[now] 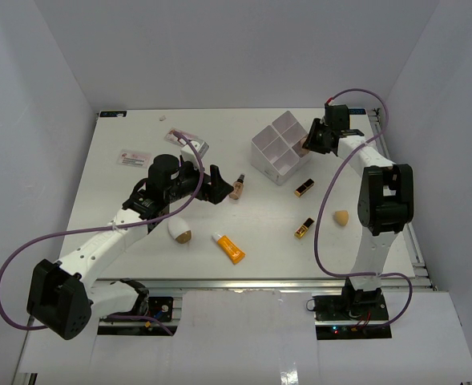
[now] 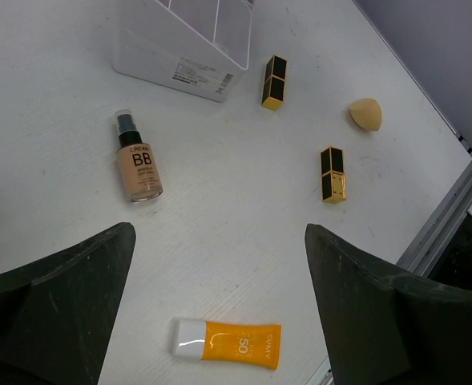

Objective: Organize the makeup

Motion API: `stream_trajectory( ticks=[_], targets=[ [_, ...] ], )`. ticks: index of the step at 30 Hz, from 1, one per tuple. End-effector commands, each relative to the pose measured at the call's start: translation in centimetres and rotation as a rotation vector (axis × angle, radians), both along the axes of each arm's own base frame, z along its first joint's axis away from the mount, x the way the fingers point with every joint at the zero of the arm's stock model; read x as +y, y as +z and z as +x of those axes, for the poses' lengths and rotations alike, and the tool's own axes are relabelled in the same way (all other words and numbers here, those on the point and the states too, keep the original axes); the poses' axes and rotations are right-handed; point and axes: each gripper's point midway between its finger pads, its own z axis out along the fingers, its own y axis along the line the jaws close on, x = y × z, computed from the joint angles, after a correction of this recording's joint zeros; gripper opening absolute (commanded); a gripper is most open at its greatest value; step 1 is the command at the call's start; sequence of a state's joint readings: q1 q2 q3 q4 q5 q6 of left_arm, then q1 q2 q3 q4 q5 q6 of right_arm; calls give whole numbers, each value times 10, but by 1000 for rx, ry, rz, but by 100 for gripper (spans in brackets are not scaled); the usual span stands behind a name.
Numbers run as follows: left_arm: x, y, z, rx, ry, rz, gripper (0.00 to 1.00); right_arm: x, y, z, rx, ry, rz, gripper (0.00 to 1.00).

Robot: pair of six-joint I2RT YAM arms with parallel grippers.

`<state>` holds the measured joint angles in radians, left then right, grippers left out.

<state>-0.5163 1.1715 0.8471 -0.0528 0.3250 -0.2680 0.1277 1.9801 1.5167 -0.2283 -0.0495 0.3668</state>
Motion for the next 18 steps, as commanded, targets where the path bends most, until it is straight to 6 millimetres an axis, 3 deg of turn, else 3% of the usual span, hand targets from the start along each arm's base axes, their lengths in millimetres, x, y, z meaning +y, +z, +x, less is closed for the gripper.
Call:
stream_trajectory(
  ticks=[1, 7, 18],
  targets=[
    [-2, 18, 5, -45, -1, -8, 98, 3, 15, 17, -52, 5, 38, 43],
    [-2, 17, 5, -43, -1, -6, 98, 3, 22, 15, -67, 21, 47, 53],
    [-2, 18, 5, -45, -1, -8, 98, 0, 49, 7, -126, 44, 49, 52]
  ],
)
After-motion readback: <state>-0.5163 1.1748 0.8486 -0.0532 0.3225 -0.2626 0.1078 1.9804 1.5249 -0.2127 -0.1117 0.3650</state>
